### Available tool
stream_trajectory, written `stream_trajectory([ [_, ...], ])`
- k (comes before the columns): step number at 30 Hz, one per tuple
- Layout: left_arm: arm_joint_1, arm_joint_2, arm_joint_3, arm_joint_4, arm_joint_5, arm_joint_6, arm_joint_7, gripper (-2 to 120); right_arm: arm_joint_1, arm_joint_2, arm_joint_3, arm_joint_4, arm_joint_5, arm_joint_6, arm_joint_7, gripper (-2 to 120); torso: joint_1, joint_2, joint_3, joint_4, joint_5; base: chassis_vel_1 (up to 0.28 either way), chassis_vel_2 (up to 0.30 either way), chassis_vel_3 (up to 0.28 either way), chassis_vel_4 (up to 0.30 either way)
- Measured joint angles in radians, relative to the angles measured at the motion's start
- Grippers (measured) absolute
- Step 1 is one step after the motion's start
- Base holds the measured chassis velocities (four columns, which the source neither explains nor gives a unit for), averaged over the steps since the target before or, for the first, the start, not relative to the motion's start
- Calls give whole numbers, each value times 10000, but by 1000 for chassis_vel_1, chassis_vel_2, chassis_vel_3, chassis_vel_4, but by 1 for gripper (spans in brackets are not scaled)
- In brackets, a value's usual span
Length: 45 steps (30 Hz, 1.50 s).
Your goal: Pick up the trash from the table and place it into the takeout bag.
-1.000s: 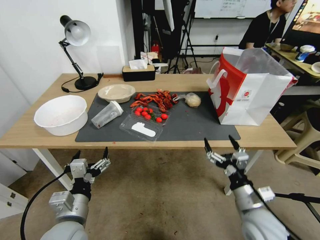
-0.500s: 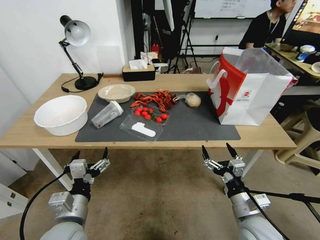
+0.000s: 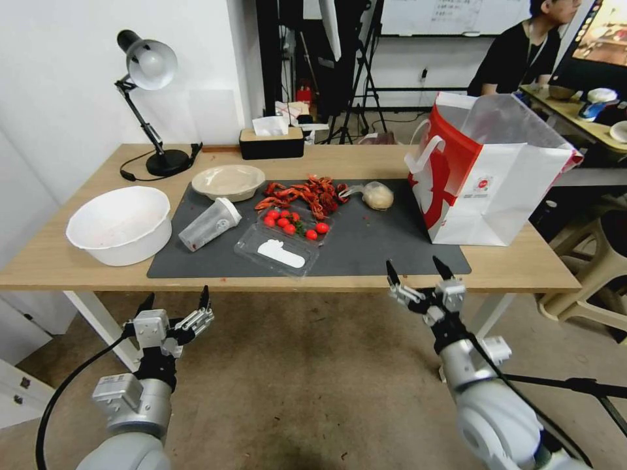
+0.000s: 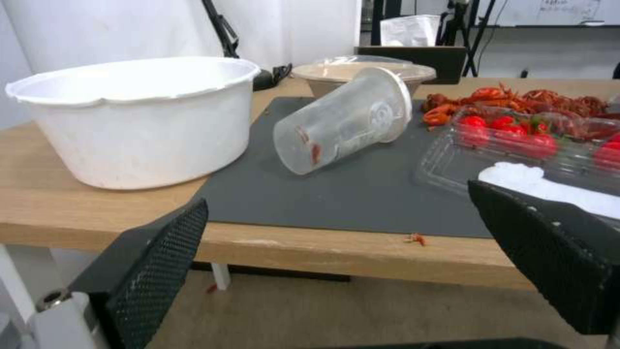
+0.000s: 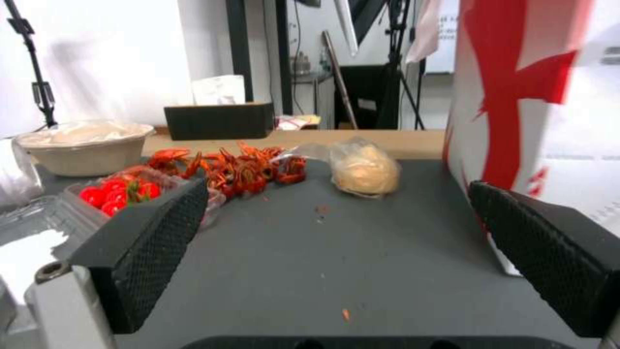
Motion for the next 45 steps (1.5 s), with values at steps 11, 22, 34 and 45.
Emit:
stream_trajectory([
  [11,93,-40,-49,-93,63,-24,-4,100,2251,-124,-689,-326,1037,-2725,877,100,0,0,0,0,0,0,0,0,0],
  [22,125,-43,-110,-99,74,-26,7,100,4407,272,-1815,-1182,1824,-4624,1984,100,0,0,0,-1,-1,0,0,0,0],
  [34,109,-69,-117,13,111,-59,6,100,5746,596,-2268,-2059,2464,-5347,2275,100,0,0,0,-1,0,0,0,0,0],
  [45,137,-44,-115,57,122,-58,55,100,6597,784,-2486,-2851,2558,-5684,2275,100,0,0,-1,-1,-2,0,0,0,0],
])
